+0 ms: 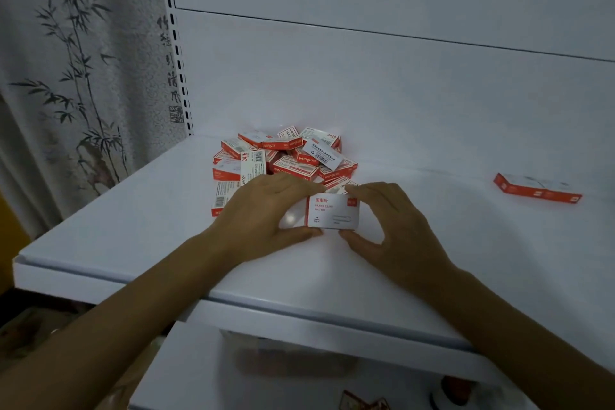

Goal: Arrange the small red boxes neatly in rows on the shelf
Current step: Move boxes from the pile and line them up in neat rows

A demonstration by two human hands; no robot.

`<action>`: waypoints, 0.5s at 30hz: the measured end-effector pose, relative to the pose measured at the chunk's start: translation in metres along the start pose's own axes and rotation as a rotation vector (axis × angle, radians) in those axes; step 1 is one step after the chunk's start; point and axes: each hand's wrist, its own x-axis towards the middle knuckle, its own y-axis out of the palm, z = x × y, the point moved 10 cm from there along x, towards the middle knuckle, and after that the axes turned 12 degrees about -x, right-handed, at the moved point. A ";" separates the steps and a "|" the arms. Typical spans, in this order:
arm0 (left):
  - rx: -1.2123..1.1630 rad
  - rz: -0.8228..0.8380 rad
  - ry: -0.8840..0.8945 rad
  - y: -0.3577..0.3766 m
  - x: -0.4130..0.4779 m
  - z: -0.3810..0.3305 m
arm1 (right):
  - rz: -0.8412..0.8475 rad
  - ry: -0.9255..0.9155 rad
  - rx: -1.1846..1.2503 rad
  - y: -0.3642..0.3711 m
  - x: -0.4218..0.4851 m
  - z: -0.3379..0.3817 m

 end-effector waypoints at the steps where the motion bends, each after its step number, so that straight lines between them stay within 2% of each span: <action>1: -0.002 -0.001 0.003 0.000 0.000 -0.001 | -0.004 0.003 0.002 0.000 0.000 -0.001; 8: 0.019 0.055 -0.064 0.001 0.005 -0.006 | 0.041 -0.021 -0.041 -0.009 0.005 -0.008; 15: -0.023 0.177 0.035 0.041 0.045 -0.050 | 0.052 0.062 -0.107 -0.038 -0.010 -0.061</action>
